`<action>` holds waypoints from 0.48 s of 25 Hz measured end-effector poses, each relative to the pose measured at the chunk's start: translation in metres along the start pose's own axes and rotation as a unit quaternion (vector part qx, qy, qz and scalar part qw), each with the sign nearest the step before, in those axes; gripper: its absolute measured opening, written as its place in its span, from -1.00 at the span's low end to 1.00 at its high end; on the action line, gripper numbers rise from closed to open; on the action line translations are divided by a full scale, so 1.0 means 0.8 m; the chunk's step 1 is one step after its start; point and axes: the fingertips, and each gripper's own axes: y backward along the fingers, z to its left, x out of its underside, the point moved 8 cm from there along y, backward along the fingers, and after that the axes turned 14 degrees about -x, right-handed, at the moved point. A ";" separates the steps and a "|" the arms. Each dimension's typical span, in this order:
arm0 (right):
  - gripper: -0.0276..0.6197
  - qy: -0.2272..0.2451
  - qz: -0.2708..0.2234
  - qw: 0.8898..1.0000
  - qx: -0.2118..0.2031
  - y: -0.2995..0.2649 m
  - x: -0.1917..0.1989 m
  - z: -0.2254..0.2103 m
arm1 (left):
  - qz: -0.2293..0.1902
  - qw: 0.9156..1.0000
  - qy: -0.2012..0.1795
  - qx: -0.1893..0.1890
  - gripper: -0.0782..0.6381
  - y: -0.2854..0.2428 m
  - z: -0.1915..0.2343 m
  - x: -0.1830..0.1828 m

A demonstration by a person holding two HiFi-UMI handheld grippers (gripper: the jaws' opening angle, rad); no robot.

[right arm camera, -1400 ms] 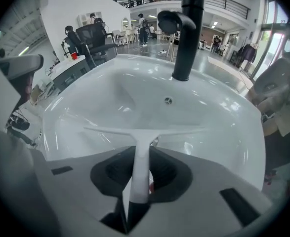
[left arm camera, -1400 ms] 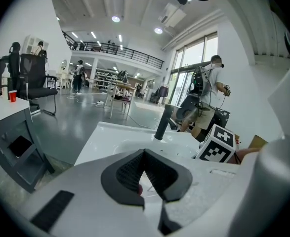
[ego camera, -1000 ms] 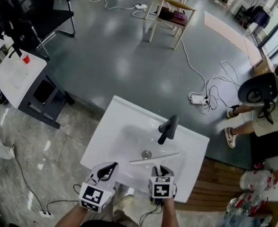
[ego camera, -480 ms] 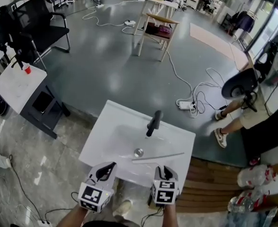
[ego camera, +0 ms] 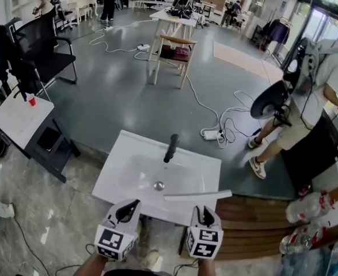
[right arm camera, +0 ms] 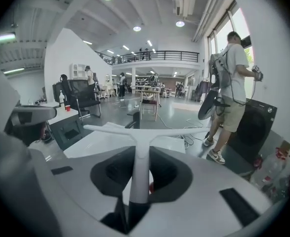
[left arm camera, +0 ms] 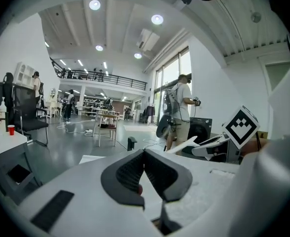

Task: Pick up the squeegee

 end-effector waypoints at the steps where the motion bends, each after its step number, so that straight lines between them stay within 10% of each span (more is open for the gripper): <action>1: -0.68 -0.002 -0.012 1.000 0.004 0.014 0.000 0.000 | -0.003 1.000 -0.002 0.002 -0.78 0.007 -0.005 -0.002; 12: -0.68 -0.022 -0.119 0.992 0.034 0.151 0.014 0.011 | -0.046 0.998 -0.029 0.022 -0.78 0.086 -0.059 -0.031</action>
